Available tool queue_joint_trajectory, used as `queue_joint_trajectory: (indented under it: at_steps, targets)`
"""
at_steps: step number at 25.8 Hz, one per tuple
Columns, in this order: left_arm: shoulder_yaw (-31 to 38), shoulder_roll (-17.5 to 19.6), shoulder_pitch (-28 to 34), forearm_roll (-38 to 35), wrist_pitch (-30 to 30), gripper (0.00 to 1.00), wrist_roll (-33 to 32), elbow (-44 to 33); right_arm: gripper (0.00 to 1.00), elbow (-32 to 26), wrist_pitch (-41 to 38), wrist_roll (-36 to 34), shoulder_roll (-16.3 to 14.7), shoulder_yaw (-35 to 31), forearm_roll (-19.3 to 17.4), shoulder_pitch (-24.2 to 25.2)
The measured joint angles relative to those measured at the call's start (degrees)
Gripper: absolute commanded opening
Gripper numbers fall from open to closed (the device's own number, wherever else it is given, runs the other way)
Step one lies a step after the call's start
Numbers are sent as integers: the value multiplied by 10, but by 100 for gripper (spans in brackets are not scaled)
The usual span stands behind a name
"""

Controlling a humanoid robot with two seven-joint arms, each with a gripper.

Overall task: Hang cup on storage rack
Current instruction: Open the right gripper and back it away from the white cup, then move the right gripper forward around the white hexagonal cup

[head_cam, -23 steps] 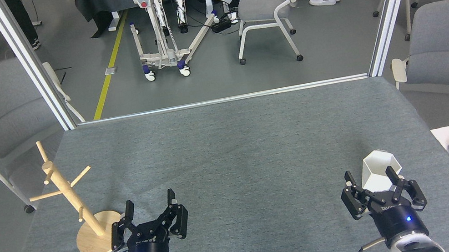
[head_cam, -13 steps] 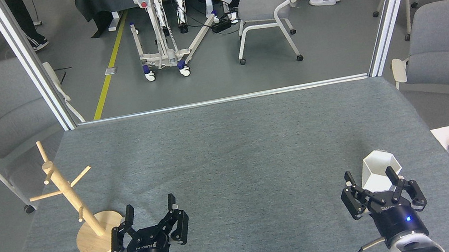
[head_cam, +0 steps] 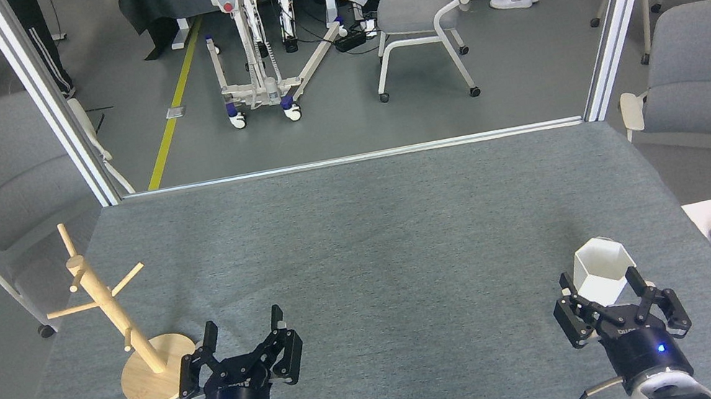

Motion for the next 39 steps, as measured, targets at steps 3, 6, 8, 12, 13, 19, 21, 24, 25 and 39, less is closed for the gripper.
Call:
queue_joint_trajectory:
  at_steps: [3, 6, 8, 12, 13, 19, 21, 24, 25, 39]
  targets:
    - [0, 0, 2, -1, -8, 99, 10, 3, 100, 7, -3, 0, -1, -22, -1, 1]
    - [-1, 0, 2, -2, -11, 99, 12, 4, 100, 31, -7, -2, -6, -36, -1, 1]
    - [-1, -1, 2, -2, -11, 99, 12, 4, 100, 52, -11, -5, -17, -41, -1, 1]
    - [-1, -3, 2, -2, -12, 99, 11, 14, 100, 91, -16, -8, -35, -43, 0, -3]
    - [-1, -3, 1, -2, -12, 99, 11, 19, 100, 98, -17, -10, -38, -43, 0, -5]
    - [-1, -3, -11, -2, -12, 99, 10, 47, 100, 120, -45, -31, -45, -43, 1, -9]
    - [-1, -2, -13, -2, -12, 99, 10, 50, 100, 131, -57, -34, -45, -43, 2, -13]
    - [-1, -2, -13, -2, -12, 99, 10, 53, 100, 146, -70, -37, -55, -43, 2, -24]
    - [-1, -3, -12, -2, -12, 99, 10, 53, 100, 151, -72, -37, -59, -43, 2, -27]
    - [-1, 0, 1, -2, -13, 99, 11, 53, 100, 201, -79, -37, -74, -40, -1, -75]
